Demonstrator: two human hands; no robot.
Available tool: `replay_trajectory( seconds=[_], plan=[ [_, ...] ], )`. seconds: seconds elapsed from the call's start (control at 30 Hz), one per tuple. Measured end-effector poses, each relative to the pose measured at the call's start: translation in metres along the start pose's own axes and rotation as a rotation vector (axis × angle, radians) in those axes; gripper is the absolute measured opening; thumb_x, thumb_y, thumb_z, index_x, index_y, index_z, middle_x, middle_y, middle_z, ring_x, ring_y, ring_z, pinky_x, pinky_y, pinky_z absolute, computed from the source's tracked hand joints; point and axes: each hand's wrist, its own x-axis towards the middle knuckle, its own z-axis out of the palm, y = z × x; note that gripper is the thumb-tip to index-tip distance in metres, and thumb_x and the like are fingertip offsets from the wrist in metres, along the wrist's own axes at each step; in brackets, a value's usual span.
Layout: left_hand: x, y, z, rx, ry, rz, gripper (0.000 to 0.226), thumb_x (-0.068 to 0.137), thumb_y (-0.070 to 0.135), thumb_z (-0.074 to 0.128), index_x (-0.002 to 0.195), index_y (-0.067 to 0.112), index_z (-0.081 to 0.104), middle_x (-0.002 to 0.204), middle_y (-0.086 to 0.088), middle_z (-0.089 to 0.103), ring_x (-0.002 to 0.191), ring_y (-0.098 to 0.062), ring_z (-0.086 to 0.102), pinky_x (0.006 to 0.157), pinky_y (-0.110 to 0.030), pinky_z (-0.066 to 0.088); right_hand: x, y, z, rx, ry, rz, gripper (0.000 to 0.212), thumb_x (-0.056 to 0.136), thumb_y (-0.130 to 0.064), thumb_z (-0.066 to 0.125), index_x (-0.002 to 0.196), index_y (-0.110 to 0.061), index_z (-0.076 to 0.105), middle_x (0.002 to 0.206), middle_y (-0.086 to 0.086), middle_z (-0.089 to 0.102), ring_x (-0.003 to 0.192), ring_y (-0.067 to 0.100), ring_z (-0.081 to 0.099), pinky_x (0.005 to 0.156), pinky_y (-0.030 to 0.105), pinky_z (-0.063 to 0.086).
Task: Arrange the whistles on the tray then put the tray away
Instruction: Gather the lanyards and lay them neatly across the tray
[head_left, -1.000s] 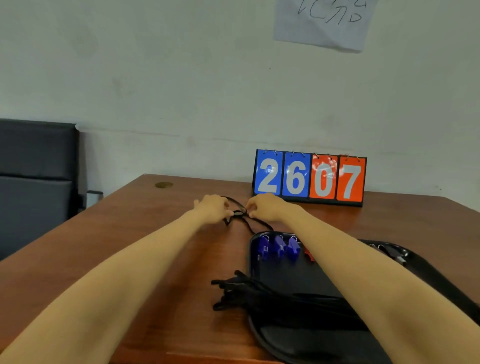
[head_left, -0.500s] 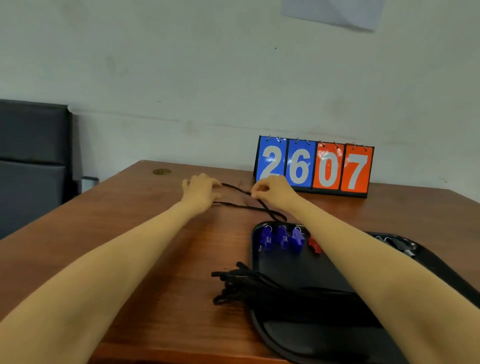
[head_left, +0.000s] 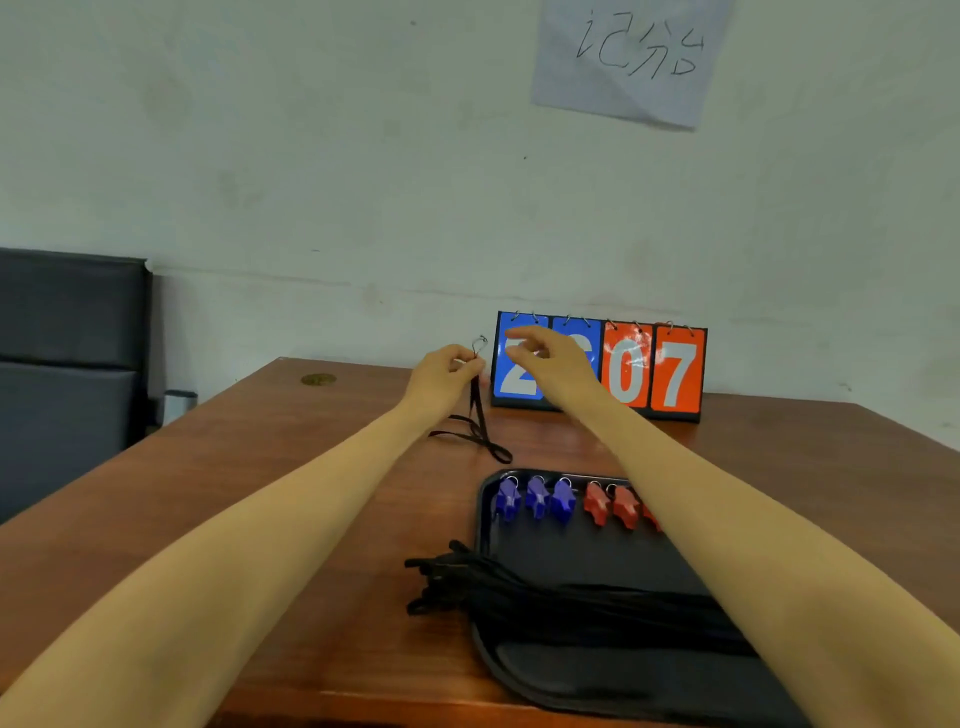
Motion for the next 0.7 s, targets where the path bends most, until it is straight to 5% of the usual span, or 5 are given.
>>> replay_trajectory(
  seconds=[0.07, 0.17, 0.23, 0.47, 0.7],
  plan=[
    [-0.001, 0.004, 0.0, 0.129, -0.056, 0.029, 0.026, 0.093, 0.027, 0.054, 0.11, 0.01, 0.064, 0.104, -0.008, 0.07, 0.103, -0.022, 0.062, 0.089, -0.03, 0.044, -0.001, -0.001, -0.009, -0.286, -0.058, -0.16, 0.042, 0.094, -0.02, 0.054, 0.135, -0.024, 0.049, 0.114, 0.004, 0.058, 0.095, 0.018, 0.053, 0.089, 0.036, 0.046],
    [-0.005, 0.012, 0.002, 0.22, -0.095, 0.082, 0.026, 0.092, 0.028, 0.054, 0.11, 0.014, 0.067, 0.103, -0.004, 0.071, 0.105, -0.019, 0.062, 0.098, -0.039, 0.045, -0.005, -0.002, -0.017, -0.87, -0.131, -0.3, 0.044, 0.097, -0.028, 0.047, 0.14, -0.028, 0.041, 0.135, 0.004, 0.052, 0.125, 0.026, 0.042, 0.104, 0.042, 0.034],
    [-0.007, 0.018, 0.003, 0.224, -0.109, 0.103, 0.027, 0.093, 0.028, 0.054, 0.111, 0.014, 0.068, 0.103, -0.005, 0.071, 0.105, -0.018, 0.062, 0.098, -0.038, 0.045, -0.008, -0.004, -0.021, -0.993, -0.115, -0.319, 0.039, 0.098, -0.031, 0.043, 0.136, -0.026, 0.048, 0.133, 0.002, 0.055, 0.126, 0.025, 0.041, 0.104, 0.039, 0.029],
    [-0.009, 0.028, 0.005, 0.363, -0.078, 0.122, 0.025, 0.092, 0.032, 0.054, 0.106, 0.019, 0.07, 0.097, -0.001, 0.072, 0.1, -0.022, 0.061, 0.092, -0.037, 0.039, -0.014, 0.005, -0.041, -0.778, 0.072, -0.233, 0.027, 0.097, -0.026, 0.045, 0.101, -0.019, 0.071, 0.098, 0.004, 0.068, 0.104, 0.025, 0.053, 0.092, 0.037, 0.034],
    [-0.007, 0.033, -0.022, 0.592, 0.092, 0.125, 0.025, 0.095, 0.031, 0.047, 0.1, 0.024, 0.07, 0.094, 0.003, 0.071, 0.093, -0.015, 0.055, 0.101, -0.04, 0.021, -0.028, 0.02, -0.114, -0.591, 0.324, -0.014, 0.026, 0.094, -0.023, 0.048, 0.099, -0.013, 0.072, 0.102, 0.007, 0.071, 0.098, 0.027, 0.061, 0.087, 0.04, 0.045]
  ],
)
